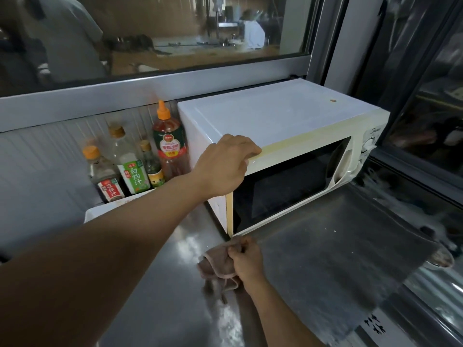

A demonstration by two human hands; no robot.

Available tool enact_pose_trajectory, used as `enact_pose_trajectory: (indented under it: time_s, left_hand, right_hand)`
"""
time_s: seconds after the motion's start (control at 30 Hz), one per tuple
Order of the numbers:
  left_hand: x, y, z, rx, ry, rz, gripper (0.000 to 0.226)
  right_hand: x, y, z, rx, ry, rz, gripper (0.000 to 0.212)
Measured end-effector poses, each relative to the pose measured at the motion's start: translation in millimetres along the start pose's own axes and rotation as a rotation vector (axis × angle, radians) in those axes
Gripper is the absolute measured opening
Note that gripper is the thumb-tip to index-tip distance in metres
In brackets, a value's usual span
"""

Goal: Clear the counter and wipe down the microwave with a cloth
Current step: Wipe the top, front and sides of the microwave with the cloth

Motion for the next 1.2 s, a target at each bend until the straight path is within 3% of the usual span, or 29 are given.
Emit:
enact_pose_trajectory:
  time_s: [0.13,0.23,0.37,0.67,0.8,0.9,1.2]
  left_hand:
    - [-9.2,14.3,2.4,-0.041,-0.015,0.068,0.042]
    - [-21.8,24.4,6.1,-0.059,-0.041,0.112,0.042]
    - [-48.0,42.4,12.1,-0.116,-0.069,0.097,0.041]
    - [-98.9,107.5,33.1,-0.281,-0.1,0.025,0.036]
    - [-103.5,139.8,37.8,-0.391,-0.106,0.043,0.038]
    - [-102.7,156.4,39.2,-0.448,-0.128,0.075,0.042]
    - [-106.3,144.6,58.6,-0.338,-0.167,0.063,0.039]
  right_hand:
    - [-9.9,18.2,18.0,-0.096,0.179,0.095,0.026]
    - [-26.2,35.9,46.4,-0.256,0.443,0.053,0.031]
    - [-50.7,58.5,92.2,-0.393,0.548,0.002,0.03]
    - [-80.9,91.8,157.2,-0.703,0.638,0.033,0.04]
    - [-84.5,96.7,165.4,-0.751,0.563,0.024,0.034]
    - [-84.5,95.5,169.3,-0.836,0.606,-0.009,0.042]
    - [-72.7,92.8,197.0,-0.851,0.639,-0.141,0.041]
Point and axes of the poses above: each hand's wrist, its own y-axis away from the middle knuckle, its own x-axis out of the palm, z = x × y, the point moved 1 cm from there along -y, towards the middle knuckle, and after that the axes turned 10 degrees about -x, right-handed, at the moved point
